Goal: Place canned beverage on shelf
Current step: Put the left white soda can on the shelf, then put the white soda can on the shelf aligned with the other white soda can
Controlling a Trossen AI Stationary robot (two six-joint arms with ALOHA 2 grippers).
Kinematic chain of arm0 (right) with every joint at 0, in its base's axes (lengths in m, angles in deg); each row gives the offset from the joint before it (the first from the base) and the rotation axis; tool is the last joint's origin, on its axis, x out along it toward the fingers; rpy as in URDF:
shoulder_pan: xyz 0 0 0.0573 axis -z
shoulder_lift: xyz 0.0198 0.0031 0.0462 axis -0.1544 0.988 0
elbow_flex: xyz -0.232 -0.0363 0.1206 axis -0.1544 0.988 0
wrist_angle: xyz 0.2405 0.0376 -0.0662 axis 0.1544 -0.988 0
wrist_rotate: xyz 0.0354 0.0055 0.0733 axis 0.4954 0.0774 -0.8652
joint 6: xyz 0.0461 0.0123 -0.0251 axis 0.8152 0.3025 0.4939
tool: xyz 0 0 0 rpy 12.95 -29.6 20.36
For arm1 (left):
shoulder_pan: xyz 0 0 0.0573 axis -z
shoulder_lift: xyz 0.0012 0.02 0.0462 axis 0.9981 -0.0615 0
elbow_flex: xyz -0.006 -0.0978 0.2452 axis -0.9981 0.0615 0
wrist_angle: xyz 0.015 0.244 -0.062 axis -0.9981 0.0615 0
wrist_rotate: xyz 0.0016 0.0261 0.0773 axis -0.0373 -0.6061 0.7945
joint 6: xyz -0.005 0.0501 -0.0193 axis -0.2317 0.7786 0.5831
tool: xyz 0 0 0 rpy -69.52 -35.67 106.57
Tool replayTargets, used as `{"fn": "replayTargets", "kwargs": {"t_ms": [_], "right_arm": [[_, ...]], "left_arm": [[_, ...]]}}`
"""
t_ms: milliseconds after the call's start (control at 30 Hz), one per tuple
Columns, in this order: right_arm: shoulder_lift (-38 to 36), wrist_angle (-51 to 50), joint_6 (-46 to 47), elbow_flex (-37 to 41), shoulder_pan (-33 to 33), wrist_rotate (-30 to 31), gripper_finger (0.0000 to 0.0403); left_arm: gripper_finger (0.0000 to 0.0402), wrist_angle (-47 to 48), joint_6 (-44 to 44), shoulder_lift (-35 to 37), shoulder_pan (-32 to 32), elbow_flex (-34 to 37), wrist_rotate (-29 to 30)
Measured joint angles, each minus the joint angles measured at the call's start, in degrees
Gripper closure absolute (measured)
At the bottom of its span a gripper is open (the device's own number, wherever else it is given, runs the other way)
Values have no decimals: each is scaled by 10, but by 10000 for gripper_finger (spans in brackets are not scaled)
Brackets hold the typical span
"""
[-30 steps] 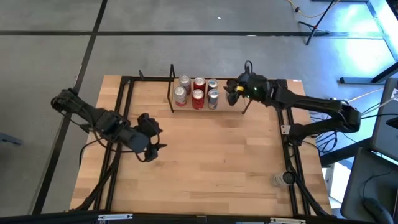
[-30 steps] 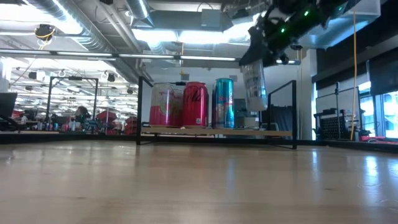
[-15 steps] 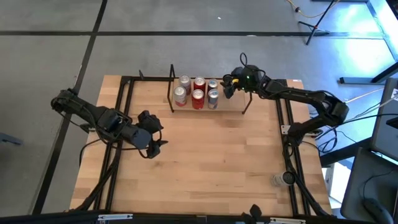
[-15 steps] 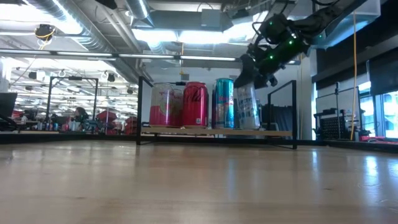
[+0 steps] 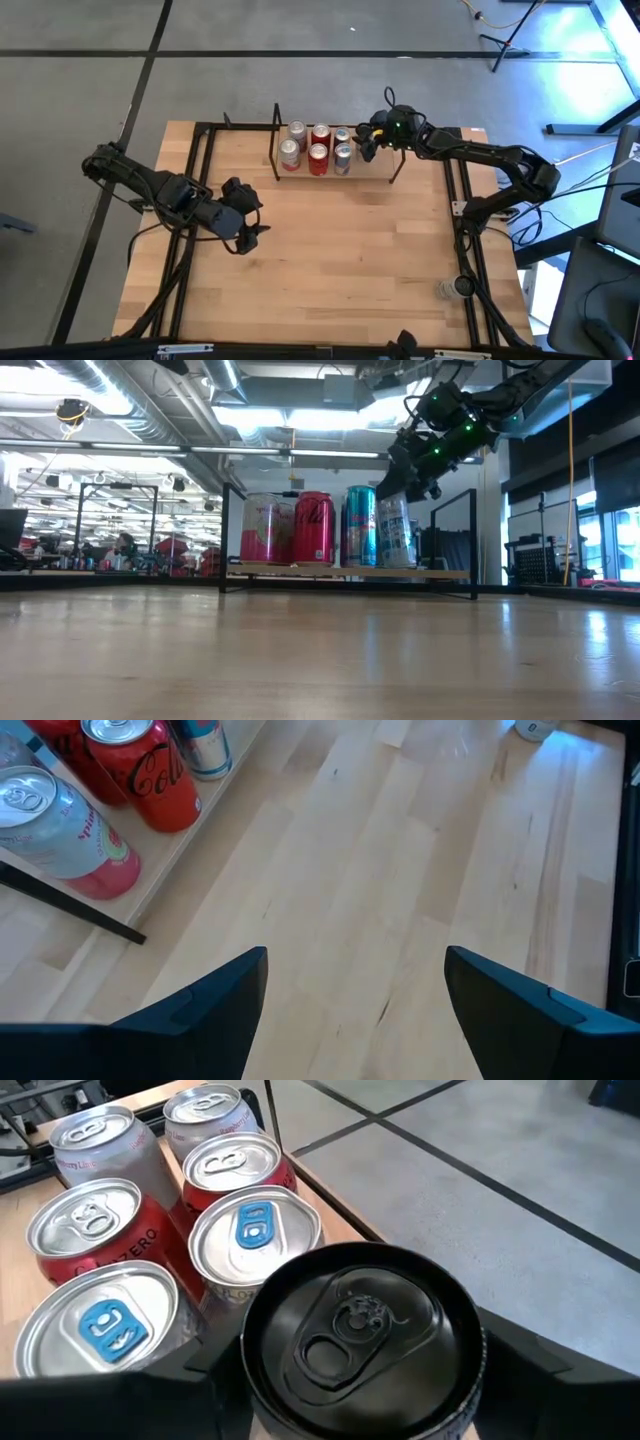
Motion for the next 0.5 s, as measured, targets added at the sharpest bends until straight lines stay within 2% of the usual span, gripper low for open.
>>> {"fn": "replayTargets", "kwargs": {"t_ms": [267,500], "right_arm": [[-2,-3,0,0,0,1,87],[-48,-7,4,-1,0,1,69]], "left_arm": [[111,0,-1,0,0,0,-19],[111,0,-1,0,0,0,-19]]}}
